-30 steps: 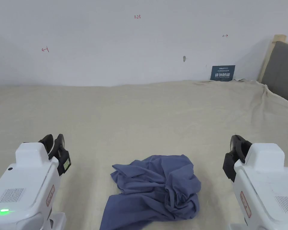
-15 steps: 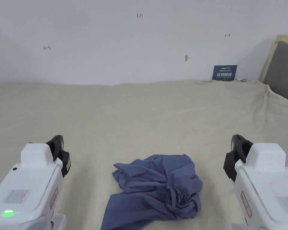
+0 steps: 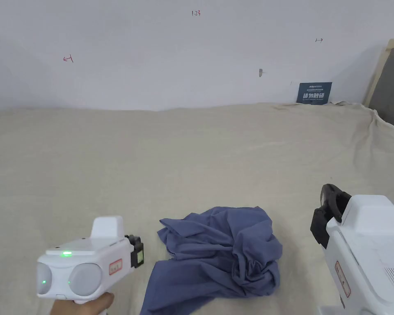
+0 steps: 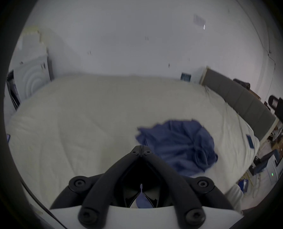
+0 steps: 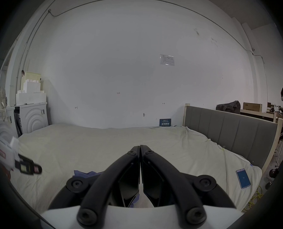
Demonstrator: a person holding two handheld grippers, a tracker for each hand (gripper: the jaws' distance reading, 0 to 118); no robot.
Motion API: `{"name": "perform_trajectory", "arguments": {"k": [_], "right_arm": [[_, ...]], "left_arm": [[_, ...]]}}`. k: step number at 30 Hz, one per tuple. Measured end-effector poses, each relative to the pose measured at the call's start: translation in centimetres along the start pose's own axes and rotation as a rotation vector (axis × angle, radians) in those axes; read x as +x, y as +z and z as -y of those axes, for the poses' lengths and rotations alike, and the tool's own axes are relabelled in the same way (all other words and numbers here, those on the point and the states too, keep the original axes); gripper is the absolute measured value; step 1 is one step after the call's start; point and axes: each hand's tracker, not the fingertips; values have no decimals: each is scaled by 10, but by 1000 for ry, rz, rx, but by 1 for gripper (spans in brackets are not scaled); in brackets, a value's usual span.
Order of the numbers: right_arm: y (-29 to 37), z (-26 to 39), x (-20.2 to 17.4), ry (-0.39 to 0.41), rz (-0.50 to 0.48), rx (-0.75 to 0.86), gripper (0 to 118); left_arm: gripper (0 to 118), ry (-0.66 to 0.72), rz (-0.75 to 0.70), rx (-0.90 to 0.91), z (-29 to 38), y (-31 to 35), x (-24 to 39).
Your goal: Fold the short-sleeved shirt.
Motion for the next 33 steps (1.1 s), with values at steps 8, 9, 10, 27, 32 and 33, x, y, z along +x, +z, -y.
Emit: {"name": "perform_trajectory", "arguments": {"k": [8, 9, 10, 27, 32, 33], "right_arm": [[-6, 11, 2, -9, -5, -33, 0], [-6, 12, 2, -11, -5, -37, 0], [-7, 13, 2, -13, -6, -41, 0], [-12, 23, 2, -27, -17, -78, 0], [-12, 22, 5, -41, -10, -76, 0], [-13, 22, 6, -41, -10, -76, 0]], "left_arm": [[0, 67, 38, -294, 47, -51, -3], [2, 64, 28, -311, 50, -54, -2], [7, 71, 26, -323, 53, -57, -2], [78, -65, -129, -461, 84, -82, 17], [30, -131, -88, -409, 83, -75, 17], [21, -130, -71, -404, 82, -74, 16]]}}
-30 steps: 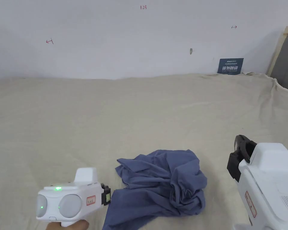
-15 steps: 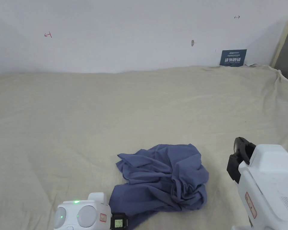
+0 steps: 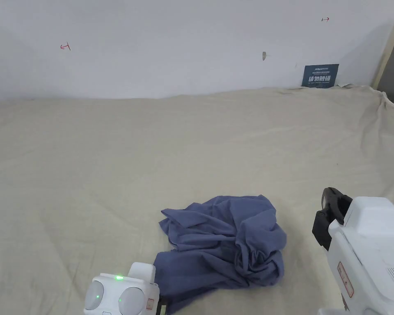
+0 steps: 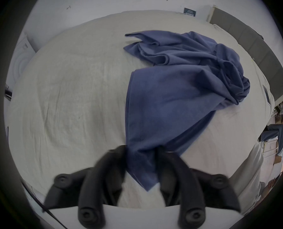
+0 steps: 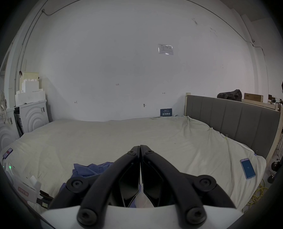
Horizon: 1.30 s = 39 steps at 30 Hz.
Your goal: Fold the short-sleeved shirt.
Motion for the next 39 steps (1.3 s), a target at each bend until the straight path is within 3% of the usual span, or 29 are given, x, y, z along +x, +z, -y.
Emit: {"name": "perform_trajectory", "arguments": {"k": [1, 3, 10, 15, 19, 21, 22, 23, 25, 27, 28, 31, 35, 36, 39], "right_arm": [[0, 0, 0, 0, 1, 0, 0], [-2, -1, 1, -1, 1, -2, 0], [-32, -10, 4, 14, -32, -46, 0], [-102, -19, 9, 88, -96, -214, 0], [-170, -18, 13, 7, -164, -349, 0], [-204, -12, 15, 3, -184, -414, 2], [-219, -9, 15, 6, -178, -453, 7], [-236, -5, 17, 1, -186, -509, 19], [-265, 5, 20, -34, -194, -597, 57], [-290, 16, 25, -68, -200, -671, 78], [-294, 25, -2, -75, -185, -698, 78], [-321, 39, -10, -37, -146, -746, 87], [-343, 52, -19, -55, -104, -803, 87], [-375, 71, 8, -71, -103, -810, 87], [-390, 78, 5, -73, -85, -835, 81]], "left_arm": [[9, 8, 52, 3, -1, 1, 0], [5, 17, 47, 7, -5, 9, 1], [3, -13, 63, 120, -24, 52, -4], [2, -15, 81, 186, -35, 70, -6], [2, -2, 106, 215, -37, 60, -15], [2, 5, 118, 219, -38, 58, -17], [2, 6, 122, 222, -37, 59, -16], [2, 11, 123, 220, -37, 58, -16], [2, 18, 130, 217, -38, 54, -19], [2, 32, 134, 212, -39, 50, -22], [2, 40, 135, 207, -40, 48, -24], [2, 55, 139, 200, -40, 39, -29], [2, 83, 145, 181, -42, 35, -30], [2, 87, 144, 180, -41, 34, -31], [2, 95, 147, 171, -41, 29, -34]]}}
